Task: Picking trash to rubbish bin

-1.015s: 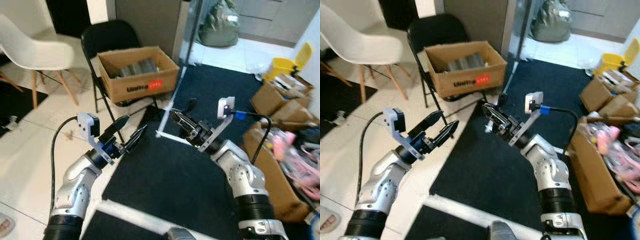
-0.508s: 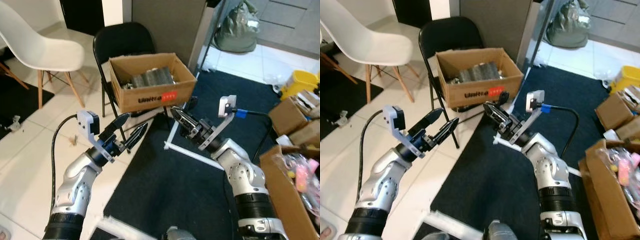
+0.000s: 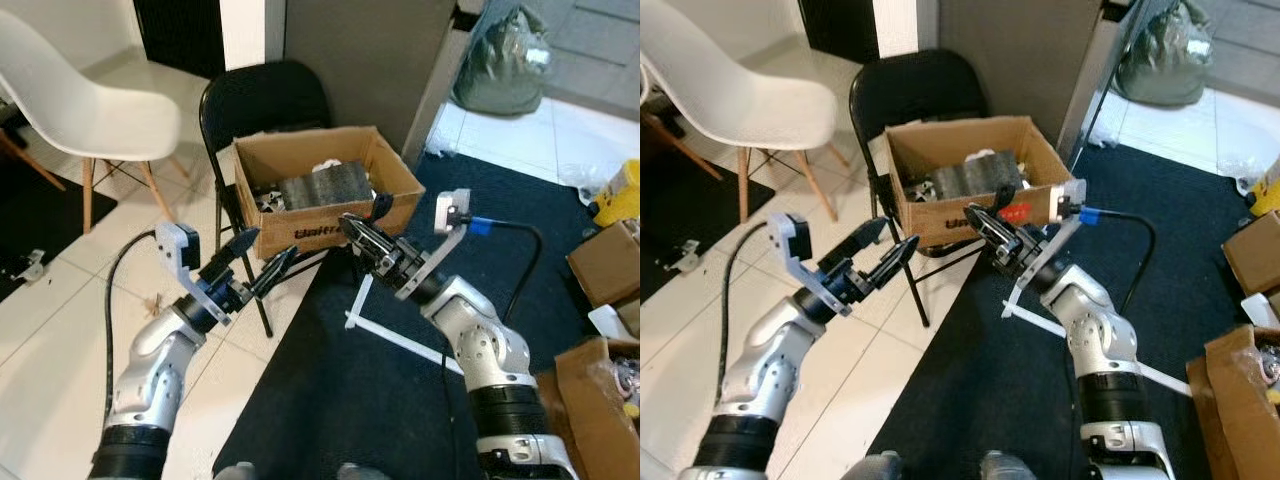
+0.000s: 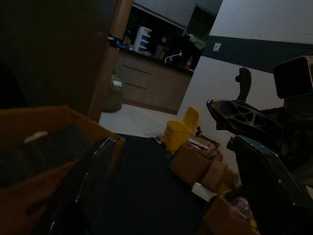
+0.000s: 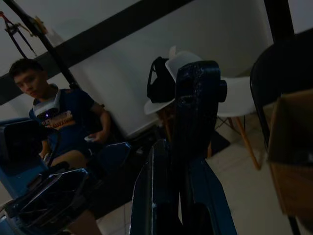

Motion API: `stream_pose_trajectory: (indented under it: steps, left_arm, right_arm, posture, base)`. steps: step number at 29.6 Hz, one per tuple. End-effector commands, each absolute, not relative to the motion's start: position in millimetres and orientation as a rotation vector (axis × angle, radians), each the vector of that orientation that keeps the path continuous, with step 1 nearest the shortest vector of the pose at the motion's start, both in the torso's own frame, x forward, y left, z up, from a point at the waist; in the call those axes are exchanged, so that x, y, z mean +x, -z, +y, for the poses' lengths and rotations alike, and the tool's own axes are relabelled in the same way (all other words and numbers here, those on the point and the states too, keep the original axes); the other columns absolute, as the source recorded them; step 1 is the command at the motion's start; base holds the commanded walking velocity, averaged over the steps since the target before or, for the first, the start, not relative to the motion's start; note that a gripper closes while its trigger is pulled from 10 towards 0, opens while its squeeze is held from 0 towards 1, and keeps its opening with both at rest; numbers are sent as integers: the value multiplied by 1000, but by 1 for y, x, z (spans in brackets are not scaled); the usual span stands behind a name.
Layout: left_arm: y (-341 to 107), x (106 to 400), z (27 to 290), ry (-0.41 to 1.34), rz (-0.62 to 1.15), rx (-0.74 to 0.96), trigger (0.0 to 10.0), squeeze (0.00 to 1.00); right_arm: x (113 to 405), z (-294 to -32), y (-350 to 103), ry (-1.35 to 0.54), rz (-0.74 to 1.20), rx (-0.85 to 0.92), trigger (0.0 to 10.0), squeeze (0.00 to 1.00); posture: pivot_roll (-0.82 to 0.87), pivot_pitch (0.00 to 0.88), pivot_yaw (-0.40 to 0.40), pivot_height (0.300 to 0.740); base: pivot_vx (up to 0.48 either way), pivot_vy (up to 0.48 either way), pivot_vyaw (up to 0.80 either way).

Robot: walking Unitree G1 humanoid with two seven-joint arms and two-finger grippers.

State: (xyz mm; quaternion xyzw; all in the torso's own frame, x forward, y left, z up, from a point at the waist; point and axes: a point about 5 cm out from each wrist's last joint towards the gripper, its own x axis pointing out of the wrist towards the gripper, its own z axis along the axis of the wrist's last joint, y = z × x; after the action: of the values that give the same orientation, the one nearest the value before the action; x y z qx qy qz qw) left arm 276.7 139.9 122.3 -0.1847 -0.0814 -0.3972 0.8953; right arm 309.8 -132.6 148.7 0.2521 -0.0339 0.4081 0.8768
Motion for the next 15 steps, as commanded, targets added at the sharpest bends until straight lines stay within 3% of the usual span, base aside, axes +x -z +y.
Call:
stream_pose_trajectory:
  steps: [1, 15]
  left_arm:
    - [-121, 277, 137, 831, -161, -390, 10000, 0]
    - [-120, 276, 136, 835, -157, -392, 10000, 0]
  right_arm:
    - [310, -139, -147, -830, -64, 518, 10000, 0]
    - [312, -140, -144, -812, -52, 489, 10000, 0]
  posture:
    - [7, 0, -45, 740]
    - [9, 0, -50, 740]
  base:
    - [472, 0, 0]
    - [476, 0, 0]
